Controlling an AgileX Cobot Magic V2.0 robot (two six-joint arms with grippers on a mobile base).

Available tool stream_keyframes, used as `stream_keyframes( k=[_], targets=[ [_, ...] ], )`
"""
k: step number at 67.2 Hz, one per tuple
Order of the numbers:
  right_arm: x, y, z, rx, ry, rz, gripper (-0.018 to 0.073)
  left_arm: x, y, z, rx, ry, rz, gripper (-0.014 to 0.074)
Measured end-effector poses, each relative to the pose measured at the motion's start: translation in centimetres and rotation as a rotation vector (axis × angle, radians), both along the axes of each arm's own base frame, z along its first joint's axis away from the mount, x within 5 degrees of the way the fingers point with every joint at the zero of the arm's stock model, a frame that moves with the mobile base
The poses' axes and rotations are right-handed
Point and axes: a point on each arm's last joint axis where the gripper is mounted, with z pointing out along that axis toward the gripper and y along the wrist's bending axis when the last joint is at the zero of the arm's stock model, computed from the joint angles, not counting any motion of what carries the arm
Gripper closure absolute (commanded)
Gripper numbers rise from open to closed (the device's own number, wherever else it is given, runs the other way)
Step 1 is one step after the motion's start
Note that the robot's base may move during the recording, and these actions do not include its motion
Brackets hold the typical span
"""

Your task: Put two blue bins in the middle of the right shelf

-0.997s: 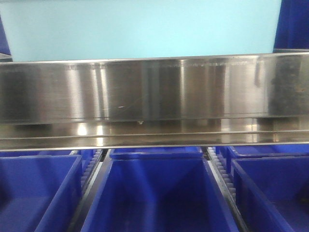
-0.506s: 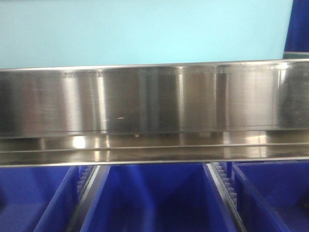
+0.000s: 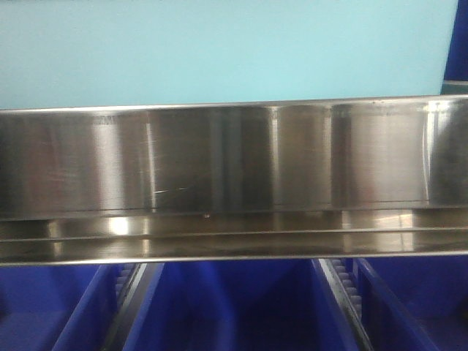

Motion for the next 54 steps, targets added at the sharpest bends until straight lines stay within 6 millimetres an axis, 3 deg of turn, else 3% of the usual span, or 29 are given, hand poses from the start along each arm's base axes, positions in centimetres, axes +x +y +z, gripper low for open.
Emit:
stream_keyframes(
  k=[54],
  targets=[
    [0.06,0.03,0.15,0.003,-0.017,0.003,0.0726,0.05,0.00,0.10,0.001,-0.012,-0.001,0.0707]
  ],
)
